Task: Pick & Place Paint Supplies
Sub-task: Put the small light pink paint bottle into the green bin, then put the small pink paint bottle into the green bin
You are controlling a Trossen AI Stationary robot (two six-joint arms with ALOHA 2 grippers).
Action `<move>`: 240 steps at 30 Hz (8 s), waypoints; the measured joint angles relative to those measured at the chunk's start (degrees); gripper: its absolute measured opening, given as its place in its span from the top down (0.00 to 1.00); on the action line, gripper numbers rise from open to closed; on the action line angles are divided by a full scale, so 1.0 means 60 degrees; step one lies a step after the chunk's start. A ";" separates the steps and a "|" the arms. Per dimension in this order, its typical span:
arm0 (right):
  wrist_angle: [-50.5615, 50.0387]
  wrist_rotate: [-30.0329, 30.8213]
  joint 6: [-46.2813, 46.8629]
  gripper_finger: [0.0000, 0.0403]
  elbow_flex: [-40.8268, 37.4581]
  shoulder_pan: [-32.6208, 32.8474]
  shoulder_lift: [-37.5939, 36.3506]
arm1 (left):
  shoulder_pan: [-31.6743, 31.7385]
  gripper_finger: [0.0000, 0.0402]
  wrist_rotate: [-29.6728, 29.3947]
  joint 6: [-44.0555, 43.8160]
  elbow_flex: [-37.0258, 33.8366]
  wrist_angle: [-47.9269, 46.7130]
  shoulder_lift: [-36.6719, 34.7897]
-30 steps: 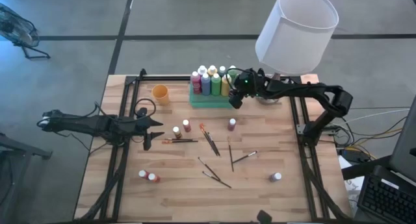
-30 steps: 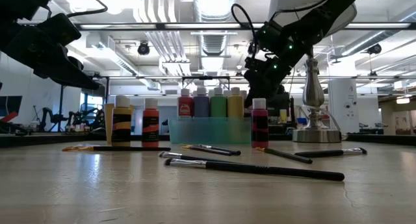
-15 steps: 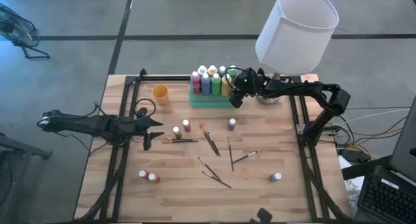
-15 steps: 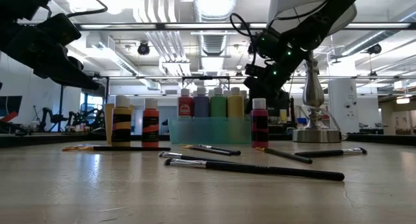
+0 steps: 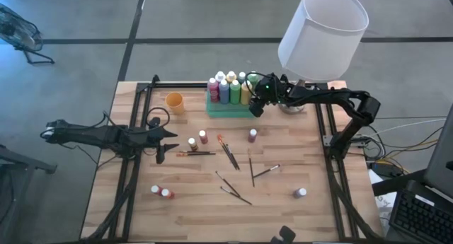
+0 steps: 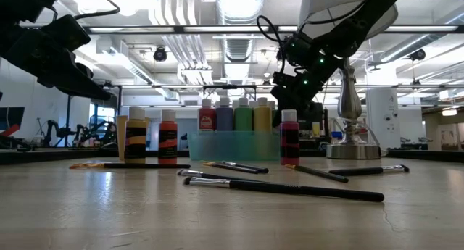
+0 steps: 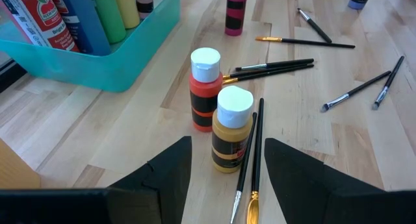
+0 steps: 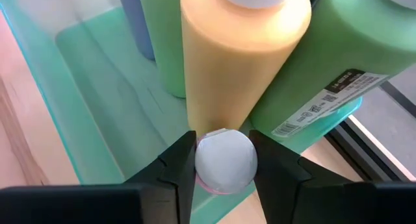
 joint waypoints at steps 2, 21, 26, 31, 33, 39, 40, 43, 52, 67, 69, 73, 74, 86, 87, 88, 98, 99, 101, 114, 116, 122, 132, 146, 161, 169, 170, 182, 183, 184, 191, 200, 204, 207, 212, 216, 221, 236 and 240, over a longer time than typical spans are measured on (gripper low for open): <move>0.0000 0.0007 -0.0033 0.69 0.0000 0.0000 0.0000 | -0.0002 0.50 0.0000 0.0000 0.0000 0.0000 0.0000; -0.0154 0.0090 -0.0228 0.42 -0.0025 0.0000 -0.0500 | 0.0000 0.50 0.0000 -0.0003 0.0001 0.0000 -0.0001; -0.0968 0.0092 -0.0248 0.41 -0.0025 0.0060 -0.1289 | 0.0000 0.50 0.0000 -0.0002 0.0000 0.0000 -0.0002; -0.2066 0.0109 -0.0244 0.44 -0.0025 0.0468 -0.2129 | 0.0000 0.50 0.0000 0.0000 0.0000 0.0002 -0.0001; -0.2449 0.0100 -0.0208 0.45 -0.0025 0.0784 -0.2437 | -0.0002 0.50 0.0000 0.0000 0.0000 0.0004 -0.0004; -0.3074 0.0081 0.0054 0.48 -0.0025 0.2114 -0.3251 | -0.0001 0.50 0.0000 -0.0001 0.0001 0.0000 -0.0003; -0.3152 0.0080 0.0159 0.48 -0.0025 0.2355 -0.3367 | -0.0002 0.50 0.0000 -0.0002 0.0002 0.0000 0.0000; -0.3317 0.0082 0.0493 0.47 -0.0043 0.3032 -0.3695 | 0.0002 0.50 0.0000 -0.0004 0.0000 0.0000 -0.0003; -0.3328 0.0103 0.1394 0.43 -0.0113 0.4444 -0.3818 | -0.0002 0.50 0.0000 0.0000 0.0000 0.0000 -0.0004; -0.3218 0.0623 0.2149 0.45 -0.0510 0.5005 -0.3526 | 0.0000 0.50 0.0000 -0.0004 0.0000 0.0000 -0.0002; -0.3107 0.0619 0.2147 0.46 -0.0677 0.5007 -0.3401 | -0.0002 0.50 0.0000 0.0000 0.0000 0.0004 0.0000; -0.2583 0.0616 0.2146 0.48 -0.0939 0.5002 -0.3169 | 0.0000 0.50 0.0001 -0.0001 0.0000 0.0004 -0.0004; -0.2485 0.0618 0.2147 0.48 -0.0948 0.5002 -0.3097 | -0.0002 0.50 0.0001 -0.0003 0.0000 -0.0001 -0.0001; -0.2271 0.1126 0.2220 0.41 -0.0976 0.4950 -0.2422 | -0.0001 0.50 0.0000 -0.0003 0.0000 -0.0020 -0.0002; -0.2248 0.1126 0.2225 0.40 -0.0976 0.4930 -0.2422 | 0.0000 0.50 0.0000 -0.0004 0.0000 -0.0016 -0.0004; -0.2253 0.1126 0.2257 0.39 -0.0976 0.4917 -0.2422 | -0.0001 0.50 0.0000 -0.0001 0.0000 -0.0019 -0.0004; -0.2217 0.1173 0.2569 0.33 -0.1121 0.4654 -0.2365 | -0.0002 0.50 0.0000 0.0000 0.0000 -0.0022 -0.0004; -0.2192 0.1182 0.2601 0.33 -0.1168 0.4622 -0.2347 | -0.0002 0.50 0.0000 -0.0004 0.0000 -0.0022 -0.0004; -0.1902 0.1195 0.2612 0.35 -0.1307 0.4573 -0.2315 | 0.0000 0.50 0.0000 -0.0004 0.0000 -0.0022 -0.0004; -0.1260 0.1191 0.2615 0.42 -0.1574 0.4386 -0.2302 | -0.0002 0.50 0.0000 -0.0001 0.0000 -0.0025 -0.0004; -0.1245 0.1191 0.2619 0.42 -0.1579 0.4386 -0.2302 | 0.0000 0.50 0.0000 -0.0003 0.0000 -0.0025 -0.0002; -0.1152 0.1191 0.2652 0.38 -0.1648 0.4386 -0.2302 | -0.0001 0.50 0.0000 -0.0002 0.0000 -0.0025 -0.0003; -0.0933 0.1183 0.2681 0.36 -0.1799 0.4393 -0.2302 | -0.0002 0.50 0.0000 -0.0001 0.0000 -0.0025 -0.0003; -0.0079 0.1166 0.2882 0.43 -0.2303 0.4393 -0.2299 | -0.0002 0.50 0.0000 -0.0001 0.0000 -0.0025 -0.0004; 0.0040 0.1195 0.2962 0.40 -0.2306 0.4393 -0.2299 | 0.0001 0.50 0.0000 -0.0004 0.0000 -0.0025 -0.0004; 0.0037 0.1191 0.2962 0.46 -0.2310 0.4393 -0.2299 | -0.0002 0.50 0.0000 -0.0004 0.0000 -0.0025 -0.0004; 0.0040 0.1191 0.2962 0.47 -0.2310 0.4393 -0.2299 | -0.0002 0.50 0.0000 -0.0002 0.0000 -0.0025 -0.0004; 0.0037 0.1184 0.2962 0.56 -0.2310 0.4393 -0.2299 | -0.0002 0.50 0.0000 0.0000 0.0000 -0.0025 -0.0004; 0.0036 0.1184 0.2962 0.57 -0.2310 0.4393 -0.2299 | 0.0001 0.50 0.0000 -0.0003 0.0000 -0.0025 -0.0004; 0.0037 0.1181 0.2962 0.59 -0.2310 0.4393 -0.2299 | -0.0001 0.50 0.0000 -0.0001 0.0000 -0.0025 -0.0001; 0.0040 0.1177 0.2889 0.73 -0.2310 0.4393 -0.2299 | -0.0002 0.50 0.0000 0.0000 0.0000 -0.0025 -0.0004; 0.0033 0.1180 0.2888 0.70 -0.2310 0.4393 -0.2299 | 0.0000 0.50 0.0000 -0.0001 0.0001 -0.0025 -0.0004; 0.0033 0.1178 0.2886 0.71 -0.2310 0.4393 -0.2299 | -0.0002 0.50 0.0000 -0.0001 0.0000 -0.0025 -0.0004; 0.0036 0.1177 0.2885 0.73 -0.2310 0.4393 -0.2299 | -0.0002 0.50 0.0000 -0.0002 0.0000 -0.0025 -0.0002; 0.0033 0.1177 0.2888 0.71 -0.2310 0.4393 -0.2299 | -0.0001 0.50 0.0000 -0.0002 0.0000 -0.0025 -0.0001; 0.0031 0.1150 0.2929 0.70 -0.2307 0.4393 -0.2299 | 0.0001 0.50 0.0000 -0.0004 0.0001 -0.0025 -0.0004; -0.0002 0.1078 0.2929 0.73 -0.1917 0.4393 -0.2299 | -0.0002 0.50 0.0000 -0.0001 0.0000 -0.0025 -0.0004; -0.0553 0.1072 0.1963 0.73 -0.0011 0.3388 -0.2302 | 0.0001 0.50 0.0000 -0.0003 0.0000 -0.0025 -0.0003; -0.0560 0.0576 0.2131 0.71 0.0155 0.2686 -0.2299 | 0.0001 0.50 0.0000 -0.0001 0.0000 -0.0025 0.0000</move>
